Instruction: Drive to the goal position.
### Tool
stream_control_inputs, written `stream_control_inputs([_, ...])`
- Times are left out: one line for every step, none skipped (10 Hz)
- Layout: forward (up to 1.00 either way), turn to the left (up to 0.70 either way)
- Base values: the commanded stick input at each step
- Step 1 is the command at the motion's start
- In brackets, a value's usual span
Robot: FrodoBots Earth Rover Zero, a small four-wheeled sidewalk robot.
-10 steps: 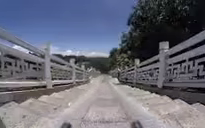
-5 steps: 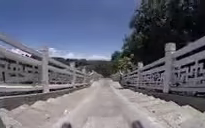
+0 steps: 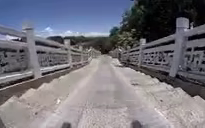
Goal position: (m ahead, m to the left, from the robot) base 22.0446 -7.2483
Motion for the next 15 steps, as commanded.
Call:
stream_control_inputs([0.45, 0.0])
stream_control_inputs([0.45, 0.0])
stream_control_inputs([0.45, 0.0])
stream_control_inputs([0.45, 0.0])
stream_control_inputs([0.45, 0.0])
stream_control_inputs([0.45, 0.0])
stream_control_inputs([0.45, 0.0])
stream_control_inputs([0.45, 0.0])
stream_control_inputs([0.45, 0.0])
stream_control_inputs([0.45, 0.0])
stream_control_inputs([0.45, 0.0])
stream_control_inputs([0.45, 0.0])
stream_control_inputs([0.45, 0.0])
stream_control_inputs([0.45, 0.0])
stream_control_inputs([0.45, 0.0])
